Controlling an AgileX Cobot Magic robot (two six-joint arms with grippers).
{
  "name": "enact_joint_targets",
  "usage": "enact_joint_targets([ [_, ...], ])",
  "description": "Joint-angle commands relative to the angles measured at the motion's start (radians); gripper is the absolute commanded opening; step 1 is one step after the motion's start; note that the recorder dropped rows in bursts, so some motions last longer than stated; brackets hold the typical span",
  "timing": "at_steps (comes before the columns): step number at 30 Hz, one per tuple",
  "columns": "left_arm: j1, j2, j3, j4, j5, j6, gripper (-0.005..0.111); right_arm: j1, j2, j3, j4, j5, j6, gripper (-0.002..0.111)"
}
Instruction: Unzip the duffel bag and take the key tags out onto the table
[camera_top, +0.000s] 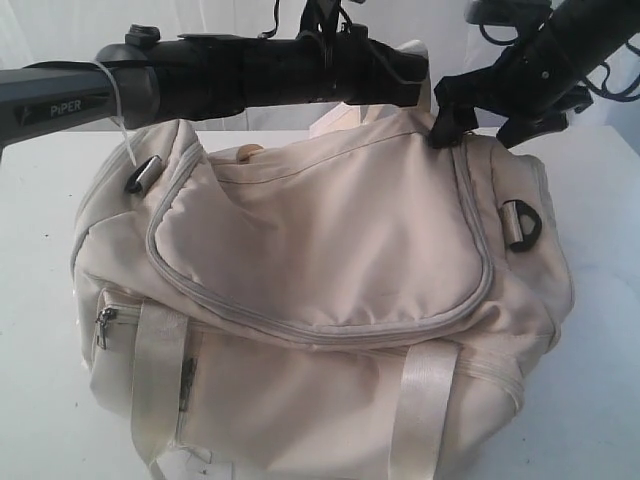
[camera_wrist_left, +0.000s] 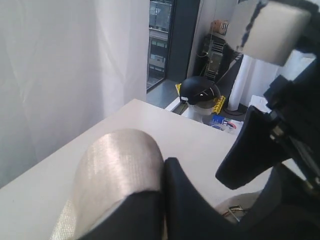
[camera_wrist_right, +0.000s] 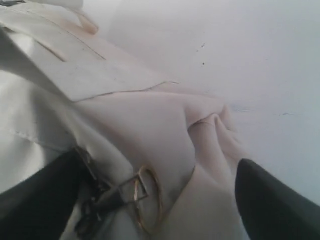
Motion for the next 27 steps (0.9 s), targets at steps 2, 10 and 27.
enact_joint_targets([
  [2, 0.002, -0.057, -0.016, -0.084, 0.075, -0.001, 0.000, -0.016, 0.029, -0.002, 0.124, -0.011, -0.032, 0.077],
  [10, 0.002, -0.057, -0.016, -0.081, 0.076, -0.005, 0.000, -0.036, 0.035, -0.004, 0.305, -0.009, -0.094, 0.062],
  [27, 0.002, -0.057, -0.016, -0.066, 0.076, -0.005, 0.000, -0.064, -0.007, -0.004, 0.526, 0.052, -0.233, 0.042],
])
